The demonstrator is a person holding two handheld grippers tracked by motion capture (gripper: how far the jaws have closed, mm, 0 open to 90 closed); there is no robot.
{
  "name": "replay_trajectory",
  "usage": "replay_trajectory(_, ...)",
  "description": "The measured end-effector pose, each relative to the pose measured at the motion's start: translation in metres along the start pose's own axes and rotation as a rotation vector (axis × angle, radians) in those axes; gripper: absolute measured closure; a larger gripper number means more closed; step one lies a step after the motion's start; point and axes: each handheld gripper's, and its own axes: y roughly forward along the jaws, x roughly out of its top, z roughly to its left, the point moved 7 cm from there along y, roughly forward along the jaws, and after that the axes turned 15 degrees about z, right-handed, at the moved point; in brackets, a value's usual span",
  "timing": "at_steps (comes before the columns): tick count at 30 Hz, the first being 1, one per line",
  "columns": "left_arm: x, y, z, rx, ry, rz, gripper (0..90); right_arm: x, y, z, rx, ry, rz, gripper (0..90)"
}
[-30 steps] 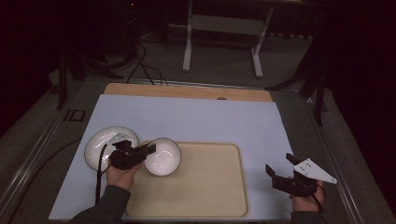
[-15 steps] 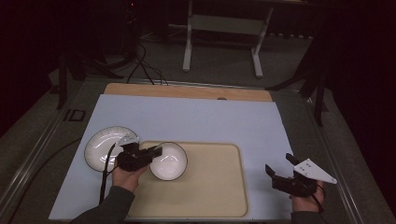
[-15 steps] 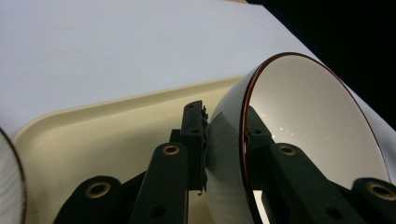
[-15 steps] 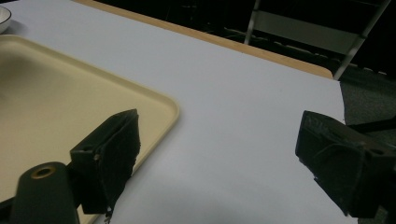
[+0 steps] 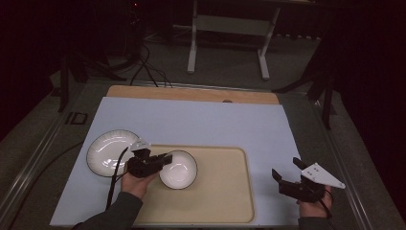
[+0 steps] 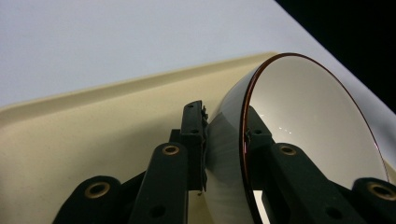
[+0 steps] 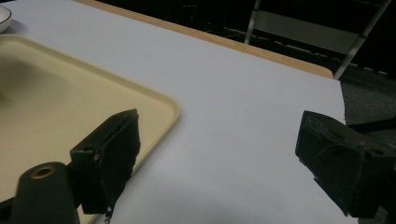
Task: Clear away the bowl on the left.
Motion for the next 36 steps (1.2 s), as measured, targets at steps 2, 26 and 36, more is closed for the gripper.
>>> replay_trajectory(2, -0.001, 0.004, -0.001, 0.003, 0.003, 0.019, 76.9, 0.0, 0.0, 0.0, 0.0, 0.0, -0.001, 13.6)
replay_trajectory(26, -0.013, 0.031, 0.004, 0.048, -0.047, 0.136, 75.5, 0.0, -0.001, 0.0, 0.001, 0.001, -0.002, 13.6)
replay_trajectory(36, -0.006, 0.019, 0.011, 0.047, -0.086, 0.065, 57.1, 0.0, -0.001, 0.0, 0.0, 0.003, -0.004, 13.6)
